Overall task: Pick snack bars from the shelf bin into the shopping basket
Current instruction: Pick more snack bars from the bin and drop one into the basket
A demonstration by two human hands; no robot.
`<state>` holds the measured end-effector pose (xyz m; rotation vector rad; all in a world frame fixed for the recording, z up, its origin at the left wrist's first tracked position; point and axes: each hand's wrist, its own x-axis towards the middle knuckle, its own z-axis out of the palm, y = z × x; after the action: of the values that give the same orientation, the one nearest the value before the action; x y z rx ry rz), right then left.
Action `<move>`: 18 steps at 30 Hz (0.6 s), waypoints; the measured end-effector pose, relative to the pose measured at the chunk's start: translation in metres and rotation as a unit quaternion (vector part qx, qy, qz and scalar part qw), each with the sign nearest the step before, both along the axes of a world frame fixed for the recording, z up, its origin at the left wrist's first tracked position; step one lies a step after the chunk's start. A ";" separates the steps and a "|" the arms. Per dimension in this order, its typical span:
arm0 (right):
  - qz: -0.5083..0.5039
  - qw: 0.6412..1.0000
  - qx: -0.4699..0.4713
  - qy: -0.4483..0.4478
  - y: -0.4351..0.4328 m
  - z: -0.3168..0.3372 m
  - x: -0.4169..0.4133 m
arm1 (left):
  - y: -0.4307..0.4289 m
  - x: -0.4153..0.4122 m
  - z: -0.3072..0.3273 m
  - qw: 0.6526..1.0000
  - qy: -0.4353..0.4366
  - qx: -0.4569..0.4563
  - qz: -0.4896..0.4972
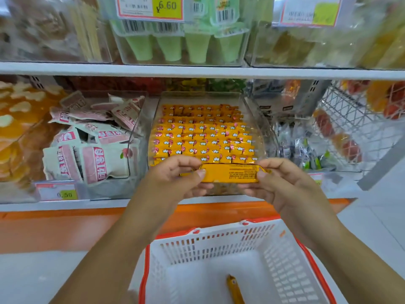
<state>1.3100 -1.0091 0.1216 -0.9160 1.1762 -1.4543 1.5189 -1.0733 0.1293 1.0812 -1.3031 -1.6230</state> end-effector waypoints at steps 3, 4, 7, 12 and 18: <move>0.002 1.000 -0.001 -0.002 -0.007 0.002 -0.005 | -0.002 0.001 0.003 1.000 0.021 0.005 -0.006; -0.003 1.000 0.000 0.003 -0.009 0.003 -0.006 | -0.003 0.001 0.003 1.000 0.022 0.006 -0.006; -0.002 1.000 0.001 0.018 -0.015 0.002 -0.010 | -0.008 0.002 0.000 1.000 0.016 0.001 -0.006; 0.017 0.999 0.015 -0.037 -0.018 -0.001 -0.011 | -0.013 0.005 0.003 0.999 0.028 -0.002 -0.029; 0.027 0.997 0.009 -0.073 -0.018 0.000 -0.013 | -0.013 0.007 0.004 0.999 0.019 -0.029 -0.015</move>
<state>1.2974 -1.0275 0.1217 -0.8092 1.0484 -1.4399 1.5258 -1.0862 0.1336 0.9949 -1.3390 -1.6116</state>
